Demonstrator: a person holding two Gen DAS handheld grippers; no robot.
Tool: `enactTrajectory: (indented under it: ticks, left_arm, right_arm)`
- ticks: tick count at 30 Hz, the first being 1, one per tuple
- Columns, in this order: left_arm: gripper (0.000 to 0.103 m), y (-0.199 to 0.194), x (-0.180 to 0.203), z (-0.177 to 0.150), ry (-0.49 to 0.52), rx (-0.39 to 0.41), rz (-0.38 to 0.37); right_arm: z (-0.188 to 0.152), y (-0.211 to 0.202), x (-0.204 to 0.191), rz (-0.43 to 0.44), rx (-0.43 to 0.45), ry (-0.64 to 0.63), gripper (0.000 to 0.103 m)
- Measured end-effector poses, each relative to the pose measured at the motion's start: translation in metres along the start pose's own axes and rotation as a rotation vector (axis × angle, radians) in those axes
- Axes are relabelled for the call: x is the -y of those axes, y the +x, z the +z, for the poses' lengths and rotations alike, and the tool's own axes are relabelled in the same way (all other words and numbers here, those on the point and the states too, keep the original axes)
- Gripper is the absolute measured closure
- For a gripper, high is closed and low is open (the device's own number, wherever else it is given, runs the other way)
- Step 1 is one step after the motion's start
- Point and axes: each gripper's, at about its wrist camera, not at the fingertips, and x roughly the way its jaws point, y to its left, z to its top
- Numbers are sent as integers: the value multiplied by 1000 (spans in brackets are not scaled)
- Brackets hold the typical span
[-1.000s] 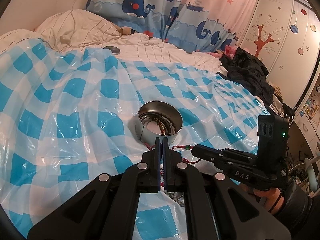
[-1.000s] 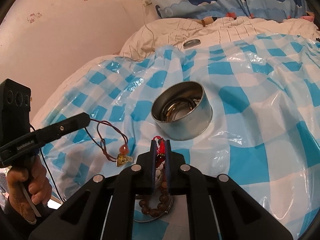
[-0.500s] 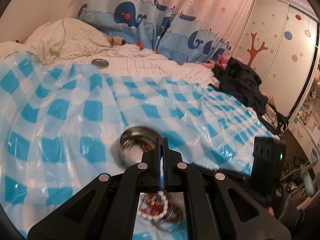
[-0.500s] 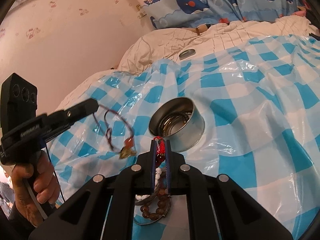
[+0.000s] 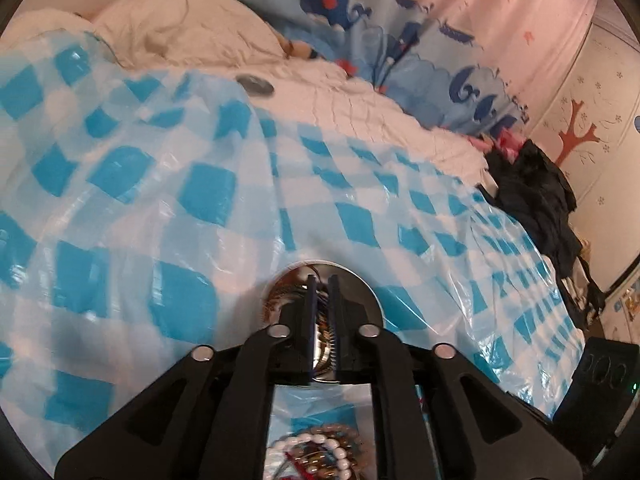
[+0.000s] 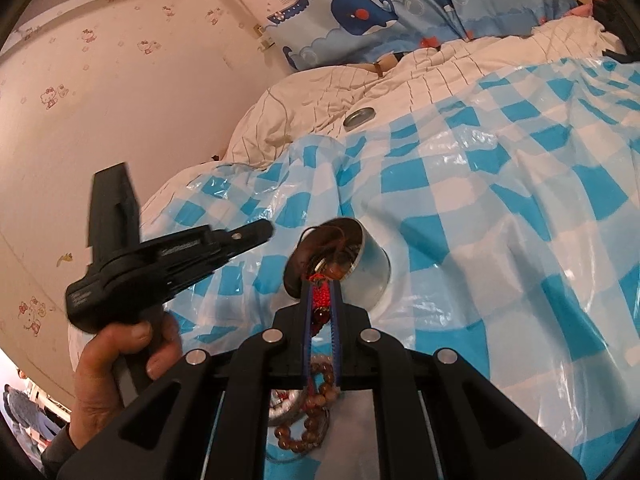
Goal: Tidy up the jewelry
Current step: 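Drop the left tool's string into the tin while the right tool lowers its red cord in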
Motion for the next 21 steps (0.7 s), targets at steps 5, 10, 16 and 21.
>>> enactTrajectory:
  ticks: [5, 10, 16, 21]
  left_arm:
    - [63, -29, -15, -3, -4, 56, 30]
    - [57, -46, -23, -8, 24, 49, 58]
    - [45, -66, -31, -14, 46, 61, 91]
    - [39, -75, -35, -20, 42, 63, 97]
  right_arm:
    - [23, 26, -18, 26, 4, -37, 94]
    - [31, 73, -8, -91, -54, -56, 65]
    - [22, 57, 1, -158, -62, -57, 60]
    - [23, 67, -27, -195, -77, -202, 59]
